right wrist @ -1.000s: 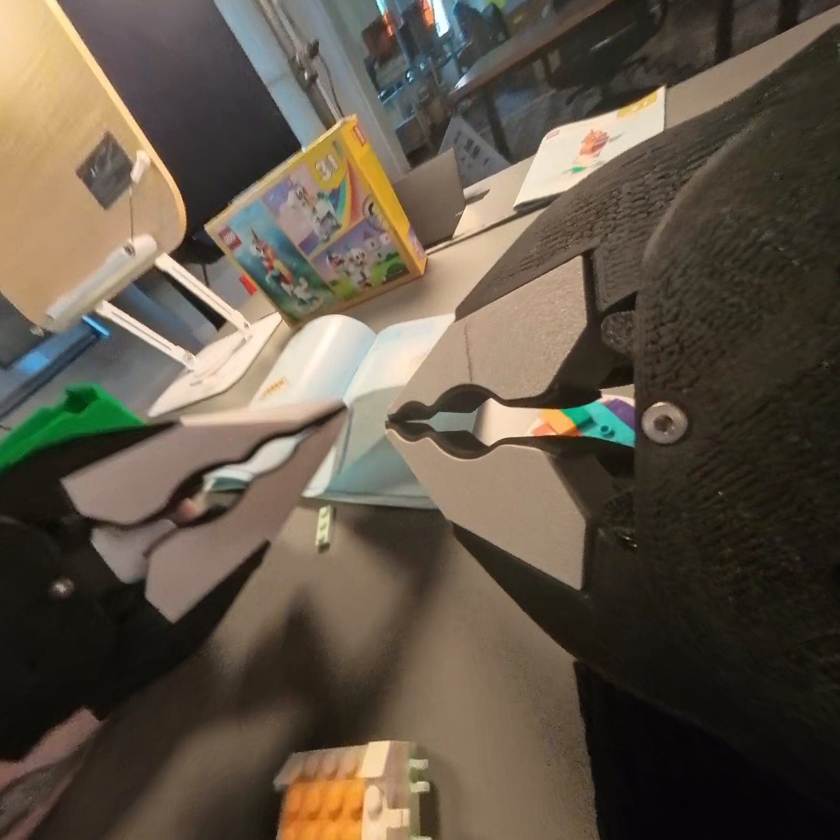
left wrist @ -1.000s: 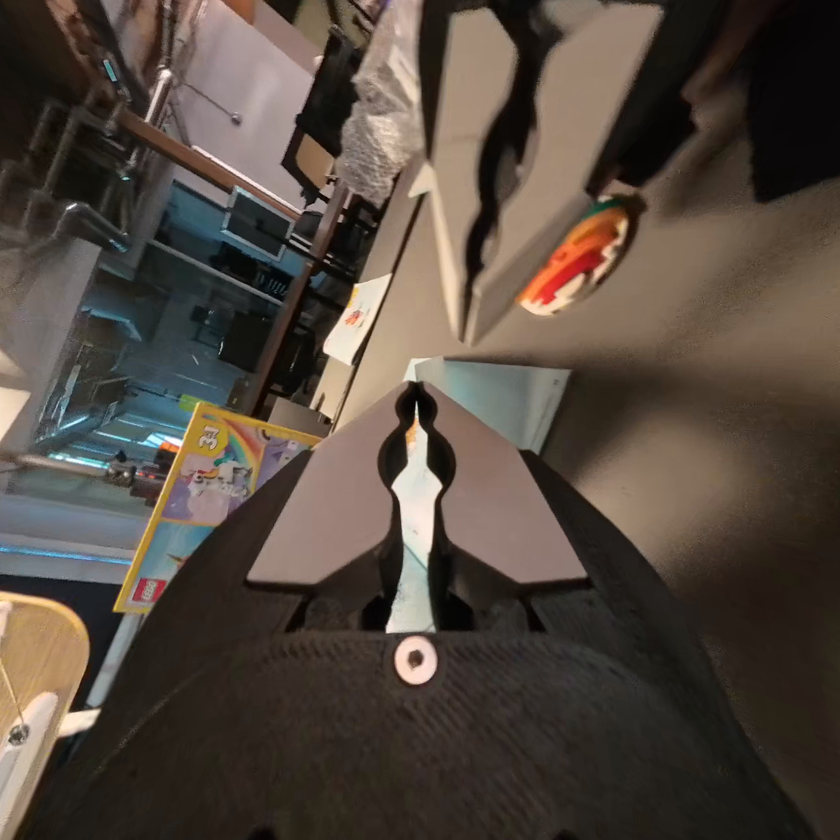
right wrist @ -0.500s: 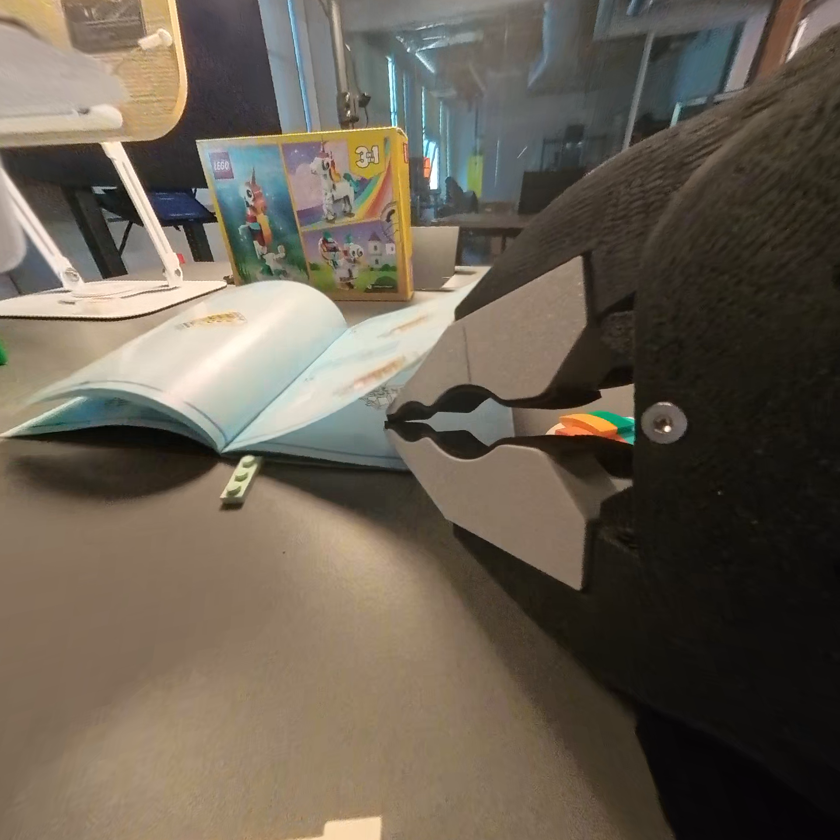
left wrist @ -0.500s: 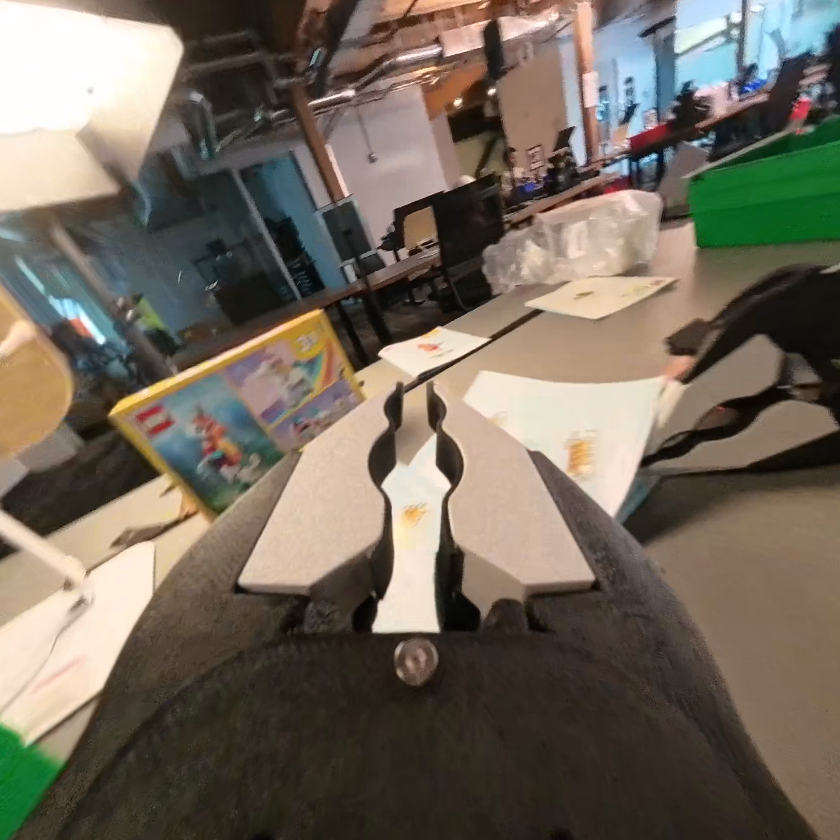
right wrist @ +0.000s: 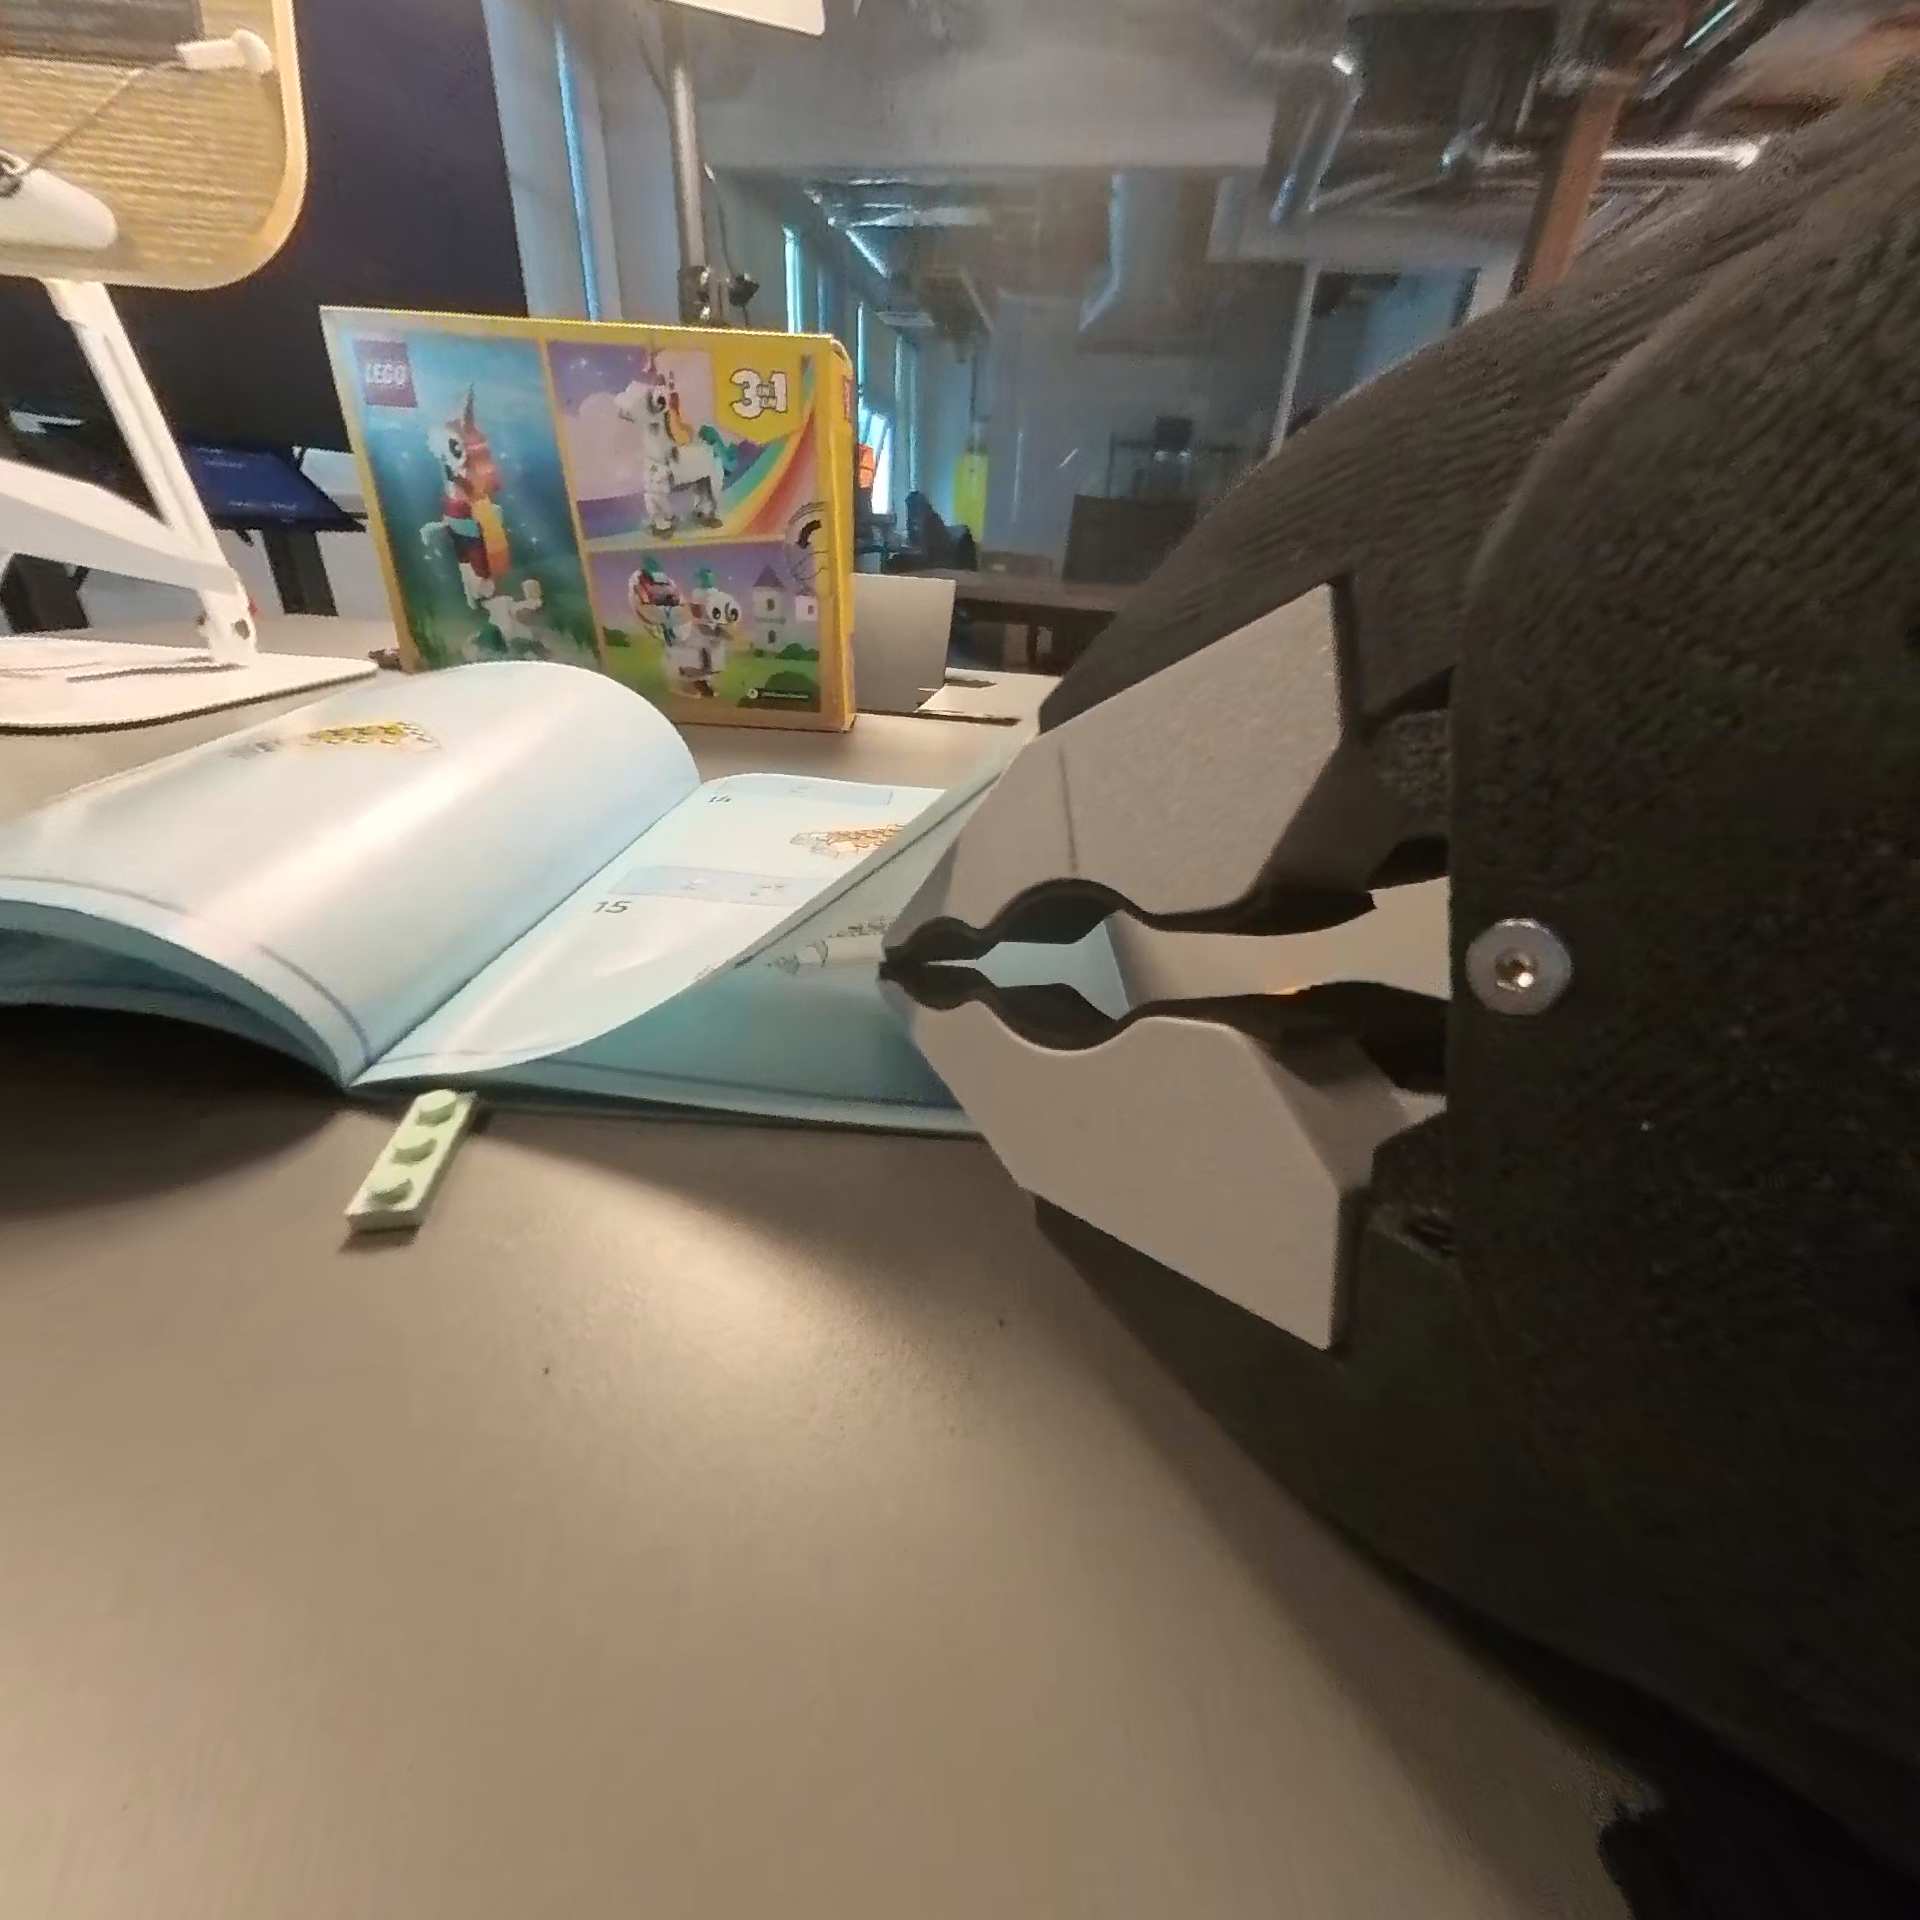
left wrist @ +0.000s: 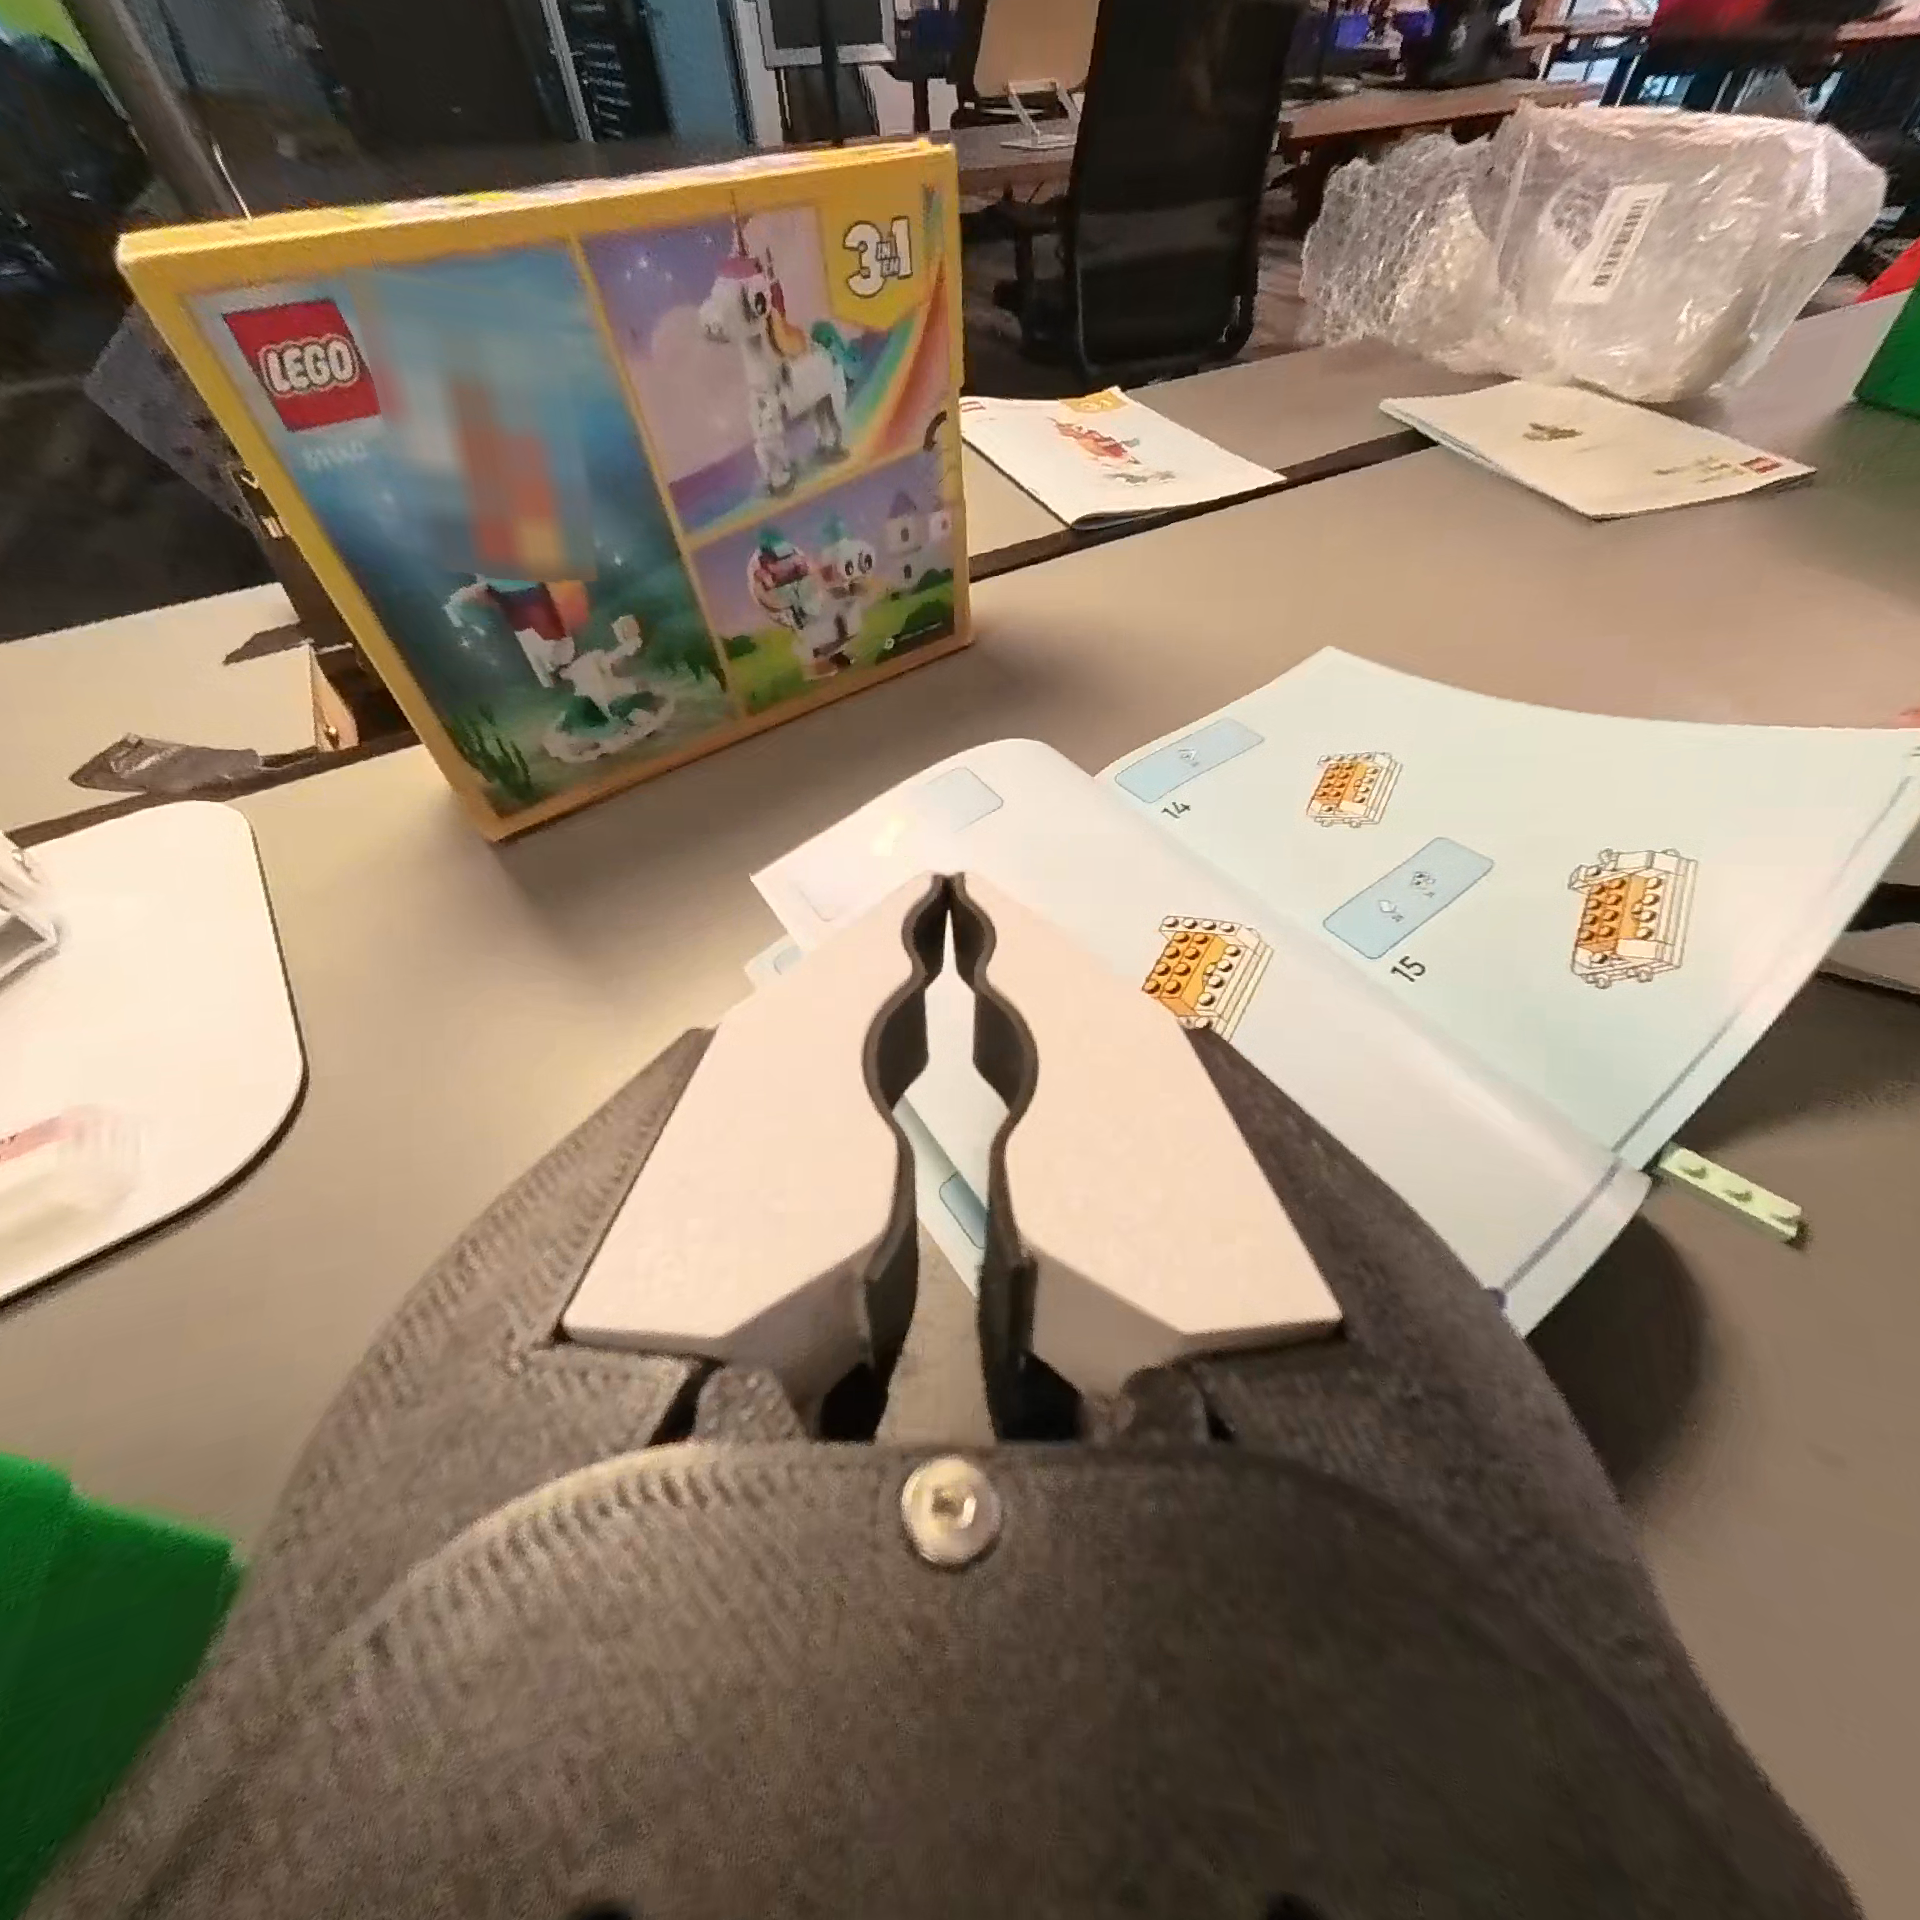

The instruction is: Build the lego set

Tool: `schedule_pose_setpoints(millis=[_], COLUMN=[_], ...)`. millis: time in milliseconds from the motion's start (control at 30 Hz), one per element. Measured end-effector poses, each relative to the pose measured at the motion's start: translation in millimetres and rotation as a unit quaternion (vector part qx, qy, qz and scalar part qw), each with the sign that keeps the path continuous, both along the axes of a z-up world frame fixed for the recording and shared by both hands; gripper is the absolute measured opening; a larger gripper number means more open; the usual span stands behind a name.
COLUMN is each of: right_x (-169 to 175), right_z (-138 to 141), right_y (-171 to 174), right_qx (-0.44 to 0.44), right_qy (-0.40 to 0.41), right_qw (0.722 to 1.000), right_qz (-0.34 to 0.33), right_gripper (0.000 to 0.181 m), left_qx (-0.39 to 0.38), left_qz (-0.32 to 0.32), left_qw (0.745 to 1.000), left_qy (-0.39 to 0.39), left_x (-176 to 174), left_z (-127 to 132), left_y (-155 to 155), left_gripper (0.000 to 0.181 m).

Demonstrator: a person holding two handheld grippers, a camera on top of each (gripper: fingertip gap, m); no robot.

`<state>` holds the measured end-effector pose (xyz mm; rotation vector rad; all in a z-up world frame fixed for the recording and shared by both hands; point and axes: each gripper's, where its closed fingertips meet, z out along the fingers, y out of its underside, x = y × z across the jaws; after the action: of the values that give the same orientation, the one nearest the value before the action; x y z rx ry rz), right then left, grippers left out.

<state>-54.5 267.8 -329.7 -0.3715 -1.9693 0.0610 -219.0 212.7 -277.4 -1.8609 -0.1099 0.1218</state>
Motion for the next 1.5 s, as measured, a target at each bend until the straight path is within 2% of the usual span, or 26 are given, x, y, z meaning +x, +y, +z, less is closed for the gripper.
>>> schedule_pose_setpoints(millis=[300,500,567,667,800,900,1067,1167,1333,1500], right_x=[-4.5,-19.8,-29.4,-40.9,-55.7,-69.3,-82.2,-86.1,-85.7,-64.6], right_z=[3.9,2.9,4.0,5.8,8.2,10.6,0.8,-3.6,-7.5,-7.8], right_y=[3.4,-4.2,-13.4,-22.0,-37.5,-57.2,-79.1,-85.5,-87.2,-84.7], right_qx=[-0.006,-0.074,-0.113,-0.125,-0.148,-0.175,-0.196,-0.2,-0.202,-0.204], right_qy=[0.004,-0.035,-0.05,-0.057,-0.072,-0.102,-0.177,-0.209,-0.234,-0.258], right_qw=[1.0,0.996,0.992,0.99,0.986,0.979,0.963,0.956,0.949,0.941], right_qz=[-0.031,-0.041,-0.036,-0.024,0.001,0.028,0.05,0.055,0.057,0.08], right_gripper=[0.0,0.0,0.0,0.0,0.0,0.0,0.0,0.0,0.0,0.0], left_qx=[-0.049,-0.104,-0.114,-0.114,-0.111,-0.078,0.062,0.105,0.107,0.099], left_qz=[-0.017,-0.036,-0.039,-0.037,-0.039,-0.021,0.064,0.086,0.068,0.019], left_qw=[0.999,0.994,0.992,0.992,0.993,0.997,0.994,0.99,0.992,0.995], left_qy=[0.017,0.022,0.032,0.045,0.015,-0.01,-0.065,-0.042,-0.023,-0.001], left_x=[6.6,12.6,14.7,15.3,13.8,6.4,-36.2,-44.7,-36.1,-15.7], left_z=[-13.7,-30.0,-32.9,-32.7,-32.5,-23.1,17.1,35.7,37.2,35.2], left_y=[5.4,9.1,9.4,9.3,8.7,6.1,-18.8,-29.8,-26.0,-15.3], left_gripper=[0.0,0.0,0.0,0.0,0.0,0.0,0.0,0.0,0.0,0.0])
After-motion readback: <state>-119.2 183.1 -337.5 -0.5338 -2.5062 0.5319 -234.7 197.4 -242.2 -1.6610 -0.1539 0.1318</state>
